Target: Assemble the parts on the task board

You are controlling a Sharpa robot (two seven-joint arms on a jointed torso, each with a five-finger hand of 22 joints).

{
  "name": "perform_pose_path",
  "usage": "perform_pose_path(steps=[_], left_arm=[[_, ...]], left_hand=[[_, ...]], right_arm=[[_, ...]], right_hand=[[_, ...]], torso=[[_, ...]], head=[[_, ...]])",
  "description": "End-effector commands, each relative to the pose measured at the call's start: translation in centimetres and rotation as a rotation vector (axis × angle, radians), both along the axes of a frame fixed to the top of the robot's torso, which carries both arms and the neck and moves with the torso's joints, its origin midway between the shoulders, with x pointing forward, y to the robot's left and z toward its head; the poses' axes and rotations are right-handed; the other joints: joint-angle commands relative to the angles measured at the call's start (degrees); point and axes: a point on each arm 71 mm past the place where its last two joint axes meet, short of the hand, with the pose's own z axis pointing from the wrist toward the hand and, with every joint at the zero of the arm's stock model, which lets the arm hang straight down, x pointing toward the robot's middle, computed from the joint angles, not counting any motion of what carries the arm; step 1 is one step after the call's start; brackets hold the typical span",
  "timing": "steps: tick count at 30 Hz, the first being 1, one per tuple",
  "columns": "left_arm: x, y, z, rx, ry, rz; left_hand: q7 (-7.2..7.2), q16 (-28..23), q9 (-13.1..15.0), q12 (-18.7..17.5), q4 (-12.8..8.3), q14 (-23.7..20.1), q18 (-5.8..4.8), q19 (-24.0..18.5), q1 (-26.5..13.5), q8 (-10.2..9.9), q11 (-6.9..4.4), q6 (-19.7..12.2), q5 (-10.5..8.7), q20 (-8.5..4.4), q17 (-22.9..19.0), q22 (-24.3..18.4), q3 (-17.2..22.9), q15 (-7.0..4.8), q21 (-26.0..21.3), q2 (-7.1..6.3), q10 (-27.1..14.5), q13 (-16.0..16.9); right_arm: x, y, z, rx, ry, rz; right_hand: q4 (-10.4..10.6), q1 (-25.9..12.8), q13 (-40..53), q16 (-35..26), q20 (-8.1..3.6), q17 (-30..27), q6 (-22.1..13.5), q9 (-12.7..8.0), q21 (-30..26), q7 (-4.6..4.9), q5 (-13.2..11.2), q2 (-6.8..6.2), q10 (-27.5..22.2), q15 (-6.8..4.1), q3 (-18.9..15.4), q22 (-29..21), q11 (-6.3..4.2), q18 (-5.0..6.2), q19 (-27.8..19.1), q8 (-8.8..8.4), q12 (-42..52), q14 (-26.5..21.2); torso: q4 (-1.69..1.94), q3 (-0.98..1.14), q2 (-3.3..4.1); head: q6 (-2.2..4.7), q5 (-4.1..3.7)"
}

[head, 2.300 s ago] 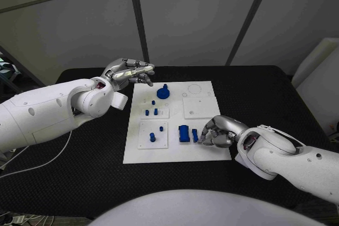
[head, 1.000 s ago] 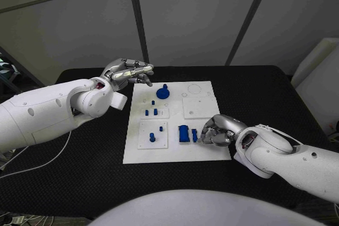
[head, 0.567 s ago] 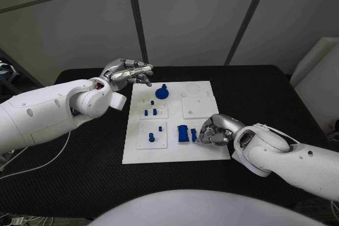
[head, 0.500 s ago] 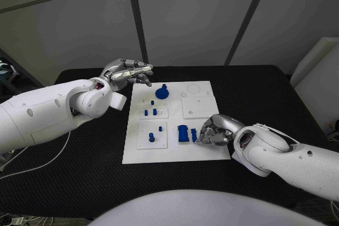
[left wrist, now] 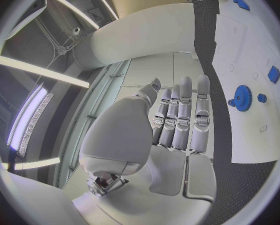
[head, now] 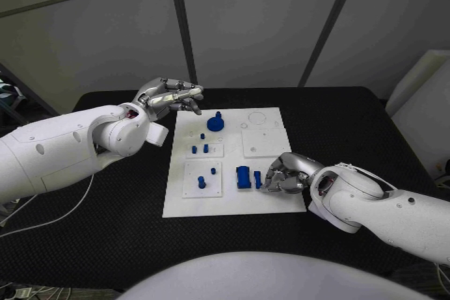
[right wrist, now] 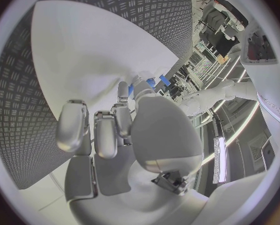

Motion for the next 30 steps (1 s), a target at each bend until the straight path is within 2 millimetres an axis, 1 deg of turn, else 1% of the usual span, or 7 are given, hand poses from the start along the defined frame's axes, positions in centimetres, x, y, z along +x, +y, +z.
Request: perform_pose_path(steps=[1, 10, 16, 27, 30], left_arm=[[0.0, -0.1, 0.1, 0.003, -0.005, -0.015], [0.0, -0.1, 0.1, 0.004, -0.006, -0.015], [0.0, 0.0, 0.1, 0.005, -0.006, -0.014], [0.0, 0.0, 0.1, 0.003, -0.009, -0.013], [0.0, 0.1, 0.1, 0.004, -0.013, -0.007]], left_hand=[[-0.11, -0.20, -0.06, -0.13, -0.26, 0.33, 2.78, 0.32, 0.37, 0.28, 0.00, -0.34, -0.11, -0.03, -0.10, -0.05, 0.05, -0.15, -0.24, 0.28, -0.28, -0.05], [-0.11, -0.20, -0.06, -0.13, -0.26, 0.33, 2.78, 0.32, 0.37, 0.28, 0.00, -0.34, -0.11, -0.03, -0.10, -0.05, 0.05, -0.15, -0.24, 0.28, -0.28, -0.05], [-0.11, -0.20, -0.06, -0.13, -0.26, 0.33, 2.78, 0.32, 0.37, 0.28, 0.00, -0.34, -0.11, -0.03, -0.10, -0.05, 0.05, -0.15, -0.24, 0.28, -0.28, -0.05], [-0.06, -0.22, -0.08, -0.13, -0.32, 0.32, 2.78, 0.34, 0.41, 0.28, 0.03, -0.38, -0.13, -0.03, -0.10, -0.07, 0.03, -0.14, -0.26, 0.21, -0.31, -0.09], [-0.03, -0.26, -0.10, -0.11, -0.24, 0.28, 2.74, 0.32, 0.20, 0.28, 0.07, -0.44, -0.14, 0.00, -0.11, -0.12, -0.12, -0.09, -0.33, 0.06, -0.32, -0.13]], right_arm=[[-0.3, -0.4, -0.8, -0.021, 0.082, -0.020], [-1.0, 0.4, 0.0, 0.033, 0.065, 0.028], [-1.4, 0.8, 0.6, 0.073, 0.038, 0.055], [-1.2, -0.4, 1.5, 0.170, -0.042, 0.036], [-1.0, -1.0, 1.5, 0.244, -0.018, 0.027]], right_hand=[[-0.41, 0.65, -0.24, -0.28, -0.43, 8.35, -0.22, 0.00, -0.10, -0.31, 0.20, 0.25, -0.05, -0.32, 0.05, -0.06, -0.15, -1.00, -0.05, 0.26, -0.43, 4.56], [-0.46, 0.42, -0.76, -0.67, -0.41, 7.94, -0.36, -0.04, -0.54, -0.15, 0.50, -0.20, -0.42, -0.26, -0.25, -0.62, -0.05, -0.89, -0.31, 0.18, -1.11, 4.46], [-0.49, 0.29, -1.00, -0.90, -0.37, 7.71, -0.47, -0.07, -0.79, -0.05, 0.59, -0.49, -0.62, -0.20, -0.45, -0.94, 0.03, -0.83, -0.47, 0.13, -1.44, 4.40], [-0.40, -0.08, -1.46, -1.37, -0.29, 7.24, -0.76, -0.15, -1.30, 0.16, 0.75, -0.86, -1.00, -0.08, -0.78, -1.59, 0.20, -0.70, -0.77, -0.02, -2.06, 4.27], [-0.39, -0.05, -2.85, -2.68, -0.05, 5.95, -1.70, -0.43, -3.30, 0.63, 0.97, -0.84, -2.16, 0.23, -0.84, -4.14, 0.59, -0.21, -1.99, -0.62, -3.91, 3.90]], torso=[[-0.03, 0.02, -0.02], [-0.10, 0.02, -0.03], [-0.10, 0.00, -0.03], [0.01, -0.03, -0.09], [-0.03, -0.10, -0.24]], head=[[-0.01, 0.01], [-0.01, -0.02], [-0.01, -0.18], [-0.01, -0.41], [-0.01, -0.51]])
